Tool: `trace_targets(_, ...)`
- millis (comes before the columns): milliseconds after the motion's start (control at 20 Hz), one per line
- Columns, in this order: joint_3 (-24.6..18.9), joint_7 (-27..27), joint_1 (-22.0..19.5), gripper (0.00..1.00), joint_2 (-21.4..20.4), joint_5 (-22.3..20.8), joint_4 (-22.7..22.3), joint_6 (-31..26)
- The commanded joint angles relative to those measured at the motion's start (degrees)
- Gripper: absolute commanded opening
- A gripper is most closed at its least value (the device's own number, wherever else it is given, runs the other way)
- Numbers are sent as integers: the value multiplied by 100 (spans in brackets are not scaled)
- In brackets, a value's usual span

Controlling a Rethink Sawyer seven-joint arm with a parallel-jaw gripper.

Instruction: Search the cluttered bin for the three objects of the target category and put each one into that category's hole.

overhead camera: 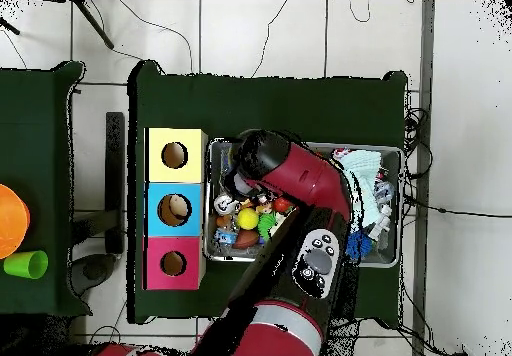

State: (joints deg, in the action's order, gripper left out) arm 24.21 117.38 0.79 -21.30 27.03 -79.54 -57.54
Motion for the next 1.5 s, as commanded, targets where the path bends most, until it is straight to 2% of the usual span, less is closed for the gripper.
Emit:
trace_targets(50, -333, 1474, -232, 0, -59, 159, 69, -416)
trace_targets(350, -382, 1424, -315, 0, -60, 174, 75, -374)
trace_targets(750, -281, 1569, -407, 0, -14, 62, 419, -834)
trace_targets(850, -349, 1500, -453, 0, -26, 111, 345, -742)
trace_targets(1000, -212, 1557, -357, 0, 55, -32, 504, -805)
trace_targets(1150, -240, 1669, -317, 0, 53, 48, 510, -788)
trace_targets(1500, -43, 2348, -160, 0, 282, 50, 1398, -1386)
